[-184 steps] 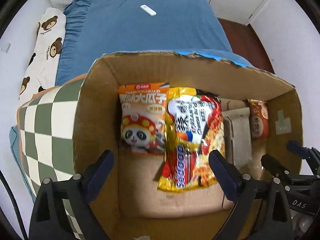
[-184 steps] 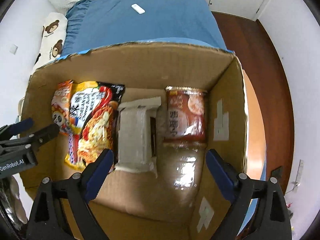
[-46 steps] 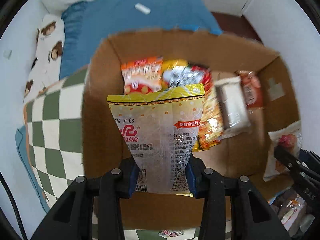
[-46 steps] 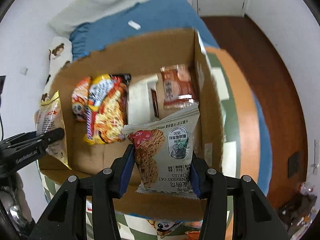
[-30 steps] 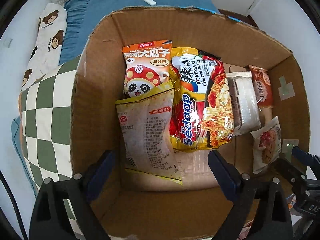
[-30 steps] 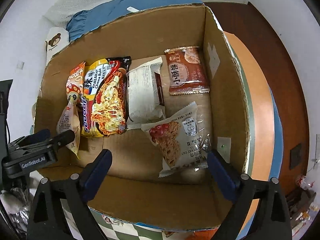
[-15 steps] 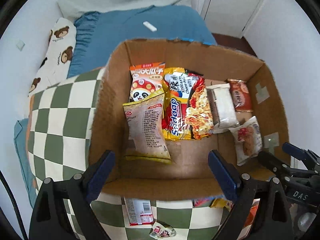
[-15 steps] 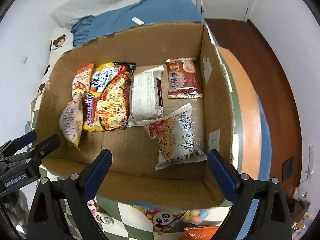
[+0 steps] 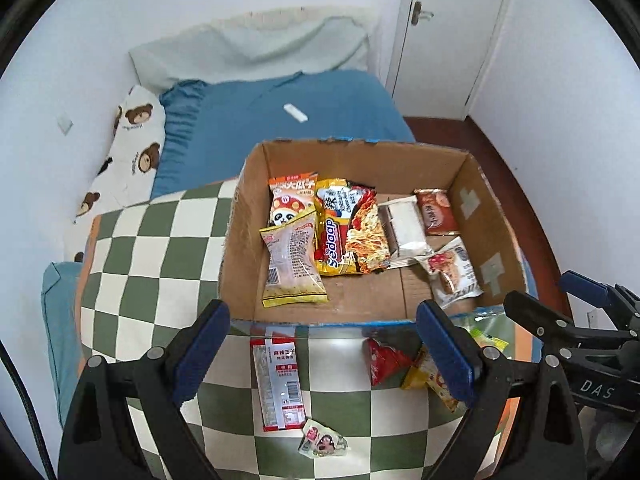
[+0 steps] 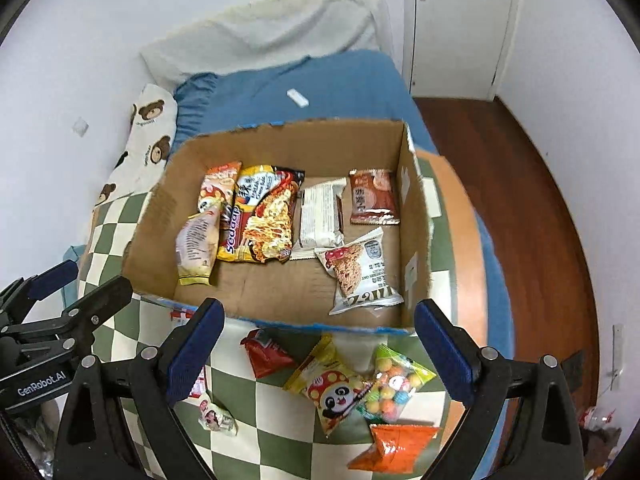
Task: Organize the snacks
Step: 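Withdraw both tools from the box toward the remaining snacks, then grasp the red-white spicy strip pack with the left tool while the right tool grasps the yellow panda chip bag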
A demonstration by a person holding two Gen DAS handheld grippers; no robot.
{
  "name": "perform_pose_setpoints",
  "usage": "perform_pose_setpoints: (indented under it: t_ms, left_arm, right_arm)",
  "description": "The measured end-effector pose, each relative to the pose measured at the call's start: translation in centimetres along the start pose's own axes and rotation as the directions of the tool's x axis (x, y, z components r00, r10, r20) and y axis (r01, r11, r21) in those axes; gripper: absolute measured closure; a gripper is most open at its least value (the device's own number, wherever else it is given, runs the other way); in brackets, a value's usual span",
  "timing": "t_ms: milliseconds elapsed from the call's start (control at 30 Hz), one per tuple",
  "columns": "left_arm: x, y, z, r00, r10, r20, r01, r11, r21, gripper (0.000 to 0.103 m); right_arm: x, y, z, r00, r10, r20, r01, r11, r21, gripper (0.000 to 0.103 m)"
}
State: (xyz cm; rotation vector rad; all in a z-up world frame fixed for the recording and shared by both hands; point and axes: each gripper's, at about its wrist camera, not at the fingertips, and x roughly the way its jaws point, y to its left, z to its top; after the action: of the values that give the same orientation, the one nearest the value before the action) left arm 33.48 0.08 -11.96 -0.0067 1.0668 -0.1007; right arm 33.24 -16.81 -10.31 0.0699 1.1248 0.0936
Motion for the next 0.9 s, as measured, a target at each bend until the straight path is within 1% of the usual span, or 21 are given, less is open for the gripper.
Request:
perform_pose_setpoints:
  t_ms: [100,167,233,300,367,433,467,500,533,600,667,733,767,800,833,867,900]
  left_arm:
    - [-1.8,-0.1,-0.8,0.999,-0.004,0.034,0.004,1.0,-0.012,0.008]
    - [-2.7,0.1,-1.4,0.999,-0.003,0.052,0.004,1.0,-0.024,0.008]
    - [-3.1,0.3,-2.3,0.999,-0.002,0.052,0.004,0.999,-0.038,0.008]
    - [-2.7,0.7,-3.6,1.0,-0.005,0.025,0.006,0.998,-0.057,0.008]
    - [-1.8,1.3,-4.8,1.0,0.004,-0.005,-0.005,0.997,-0.076,0.008]
    - [0.0,2.3,-6.4,0.998,0.01,-0.067,-0.016,0.995,-0.096,0.008]
    - [0.9,2.7,-7.0,0.995,0.012,-0.096,-0.022,0.994,-0.103,0.008]
    - [2.1,3.2,-7.7,0.991,0.021,-0.131,-0.035,0.994,-0.108,0.008]
    - [3.0,3.4,-8.2,0.988,0.029,-0.152,-0.045,0.993,-0.105,0.008]
    - [5.0,3.8,-9.1,0.979,0.057,-0.197,-0.076,0.993,-0.091,0.008]
    - [7.5,4.1,-9.7,0.967,0.073,-0.245,-0.092,0.993,-0.067,0.008]
    - [9.7,4.4,-10.1,0.953,0.095,-0.287,-0.112,0.993,-0.043,0.008]
    - [10.8,4.5,-10.4,0.946,0.098,-0.309,-0.114,0.993,-0.036,0.008]
    - [11.6,4.5,-10.6,0.939,0.101,-0.328,-0.118,0.992,-0.032,0.008]
    - [12.7,4.6,-10.8,0.931,0.103,-0.351,-0.12,0.992,-0.029,0.008]
    - [13.5,4.7,-11.0,0.924,0.102,-0.368,-0.121,0.992,-0.029,0.008]
    - [14.4,4.7,-11.2,0.916,0.104,-0.387,-0.124,0.992,-0.026,0.008]
  right_arm:
    - [-2.3,0.3,-1.3,0.999,0.009,0.053,-0.01,1.0,0.009,0.005]
    - [-3.4,0.3,-2.0,0.997,0.03,0.067,-0.032,0.999,0.023,0.005]
    - [-4.2,0.3,-2.9,0.996,0.049,0.075,-0.052,0.998,0.04,0.005]
    - [-4.2,0.0,-3.9,0.996,0.066,0.064,-0.069,0.996,0.06,0.005]
    - [-3.1,-0.5,-5.2,0.995,0.093,0.022,-0.094,0.992,0.084,0.005]
    - [-1.7,-1.0,-6.5,0.994,0.112,-0.009,-0.111,0.989,0.096,0.006]
    - [-0.9,-1.1,-7.1,0.993,0.114,-0.016,-0.112,0.989,0.093,0.011]
    - [0.5,-0.9,-7.7,0.995,0.092,-0.038,-0.09,0.994,0.066,0.02]
    - [1.4,-0.5,-7.9,0.996,0.077,-0.052,-0.075,0.997,0.034,0.022]
    - [4.1,1.0,-8.2,0.995,0.025,-0.096,-0.033,0.996,-0.085,0.022]
    - [6.6,2.7,-8.1,0.99,-0.024,-0.141,-0.005,0.979,-0.203,0.022]
    - [9.8,4.6,-8.5,0.976,-0.092,-0.196,0.022,0.942,-0.334,0.022]
    - [10.8,4.9,-8.5,0.97,-0.104,-0.218,0.02,0.934,-0.356,0.022]
    - [12.4,5.2,-8.7,0.958,-0.123,-0.258,0.018,0.926,-0.377,0.022]
    - [13.3,5.0,-8.9,0.95,-0.137,-0.28,0.022,0.925,-0.378,0.022]
    - [14.2,4.9,-9.2,0.942,-0.148,-0.302,0.024,0.926,-0.377,0.026]
    - [14.9,4.6,-9.5,0.934,-0.163,-0.319,0.036,0.928,-0.37,0.038]
